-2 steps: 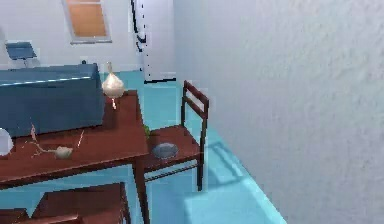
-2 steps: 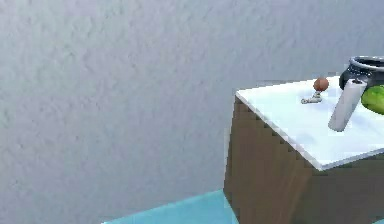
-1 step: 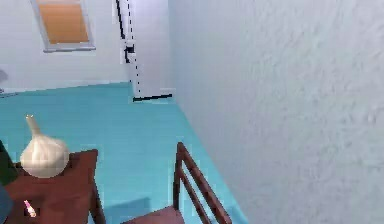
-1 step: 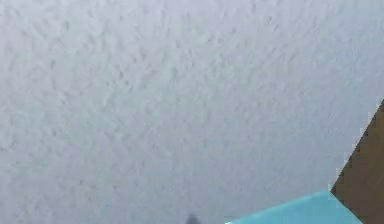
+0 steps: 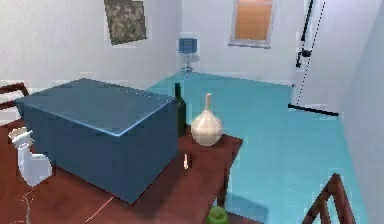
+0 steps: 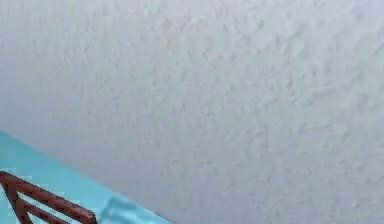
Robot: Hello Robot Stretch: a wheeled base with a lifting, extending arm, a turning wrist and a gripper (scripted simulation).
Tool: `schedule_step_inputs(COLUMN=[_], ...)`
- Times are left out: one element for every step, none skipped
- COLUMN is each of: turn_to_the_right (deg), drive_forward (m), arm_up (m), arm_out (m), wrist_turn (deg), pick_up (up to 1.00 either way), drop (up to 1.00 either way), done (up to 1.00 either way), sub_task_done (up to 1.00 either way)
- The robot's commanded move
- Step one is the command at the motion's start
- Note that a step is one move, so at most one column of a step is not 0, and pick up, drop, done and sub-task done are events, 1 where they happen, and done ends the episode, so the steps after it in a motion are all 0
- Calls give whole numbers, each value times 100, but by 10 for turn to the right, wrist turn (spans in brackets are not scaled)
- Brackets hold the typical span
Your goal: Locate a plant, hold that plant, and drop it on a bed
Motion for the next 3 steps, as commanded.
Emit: schedule_step_inputs(turn_to_the_right=[-450,-450,-360], drive_forward=[0,0,0], arm_up=[0,0,0], arm_out=[0,0,0], wrist_turn=[0,0,0], pick_up=[0,0,0], drop=[0,0,0], done=[0,0,0], sub_task_done=[0,0,0])
